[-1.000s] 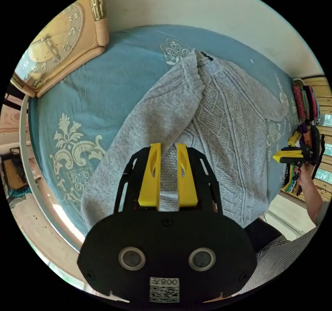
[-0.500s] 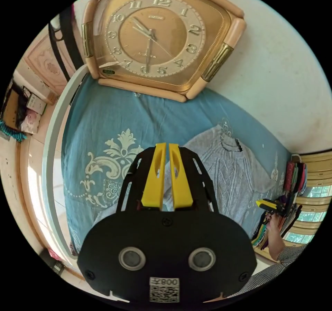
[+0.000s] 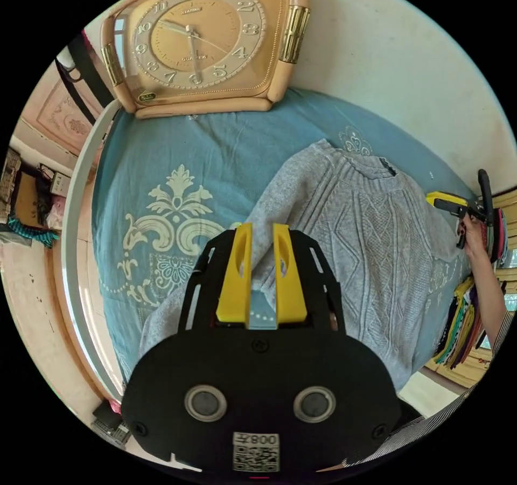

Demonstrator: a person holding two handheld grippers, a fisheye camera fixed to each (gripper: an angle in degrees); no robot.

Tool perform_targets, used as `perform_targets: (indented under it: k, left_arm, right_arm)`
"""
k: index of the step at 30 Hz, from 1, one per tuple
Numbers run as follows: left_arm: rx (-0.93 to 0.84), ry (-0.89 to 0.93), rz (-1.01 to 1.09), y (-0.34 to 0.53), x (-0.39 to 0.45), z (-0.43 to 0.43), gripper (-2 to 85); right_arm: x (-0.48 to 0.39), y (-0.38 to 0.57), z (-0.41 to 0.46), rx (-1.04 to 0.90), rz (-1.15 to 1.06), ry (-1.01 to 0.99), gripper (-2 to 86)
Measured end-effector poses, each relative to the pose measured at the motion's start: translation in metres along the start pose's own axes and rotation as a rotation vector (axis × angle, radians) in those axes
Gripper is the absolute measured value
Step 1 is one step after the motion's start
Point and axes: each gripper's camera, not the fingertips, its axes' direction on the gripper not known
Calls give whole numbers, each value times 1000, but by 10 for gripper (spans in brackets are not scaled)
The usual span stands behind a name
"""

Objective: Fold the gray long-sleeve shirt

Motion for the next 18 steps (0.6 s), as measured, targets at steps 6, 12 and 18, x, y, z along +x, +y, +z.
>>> perform_targets:
  k: [6,12,18]
  left_arm:
    - [-66,1,4,-21,-5,-1,15]
    - [10,-34,-75,-58,-25,-25,11]
    - [25,-53,-87,-64,-20,-19,15]
  right_arm:
    - [-10,-15,-16,-23,-52,83,28]
    - [5,-28,-68,72,-8,121,11]
    - [10,-37,-60,15,-2,111,16]
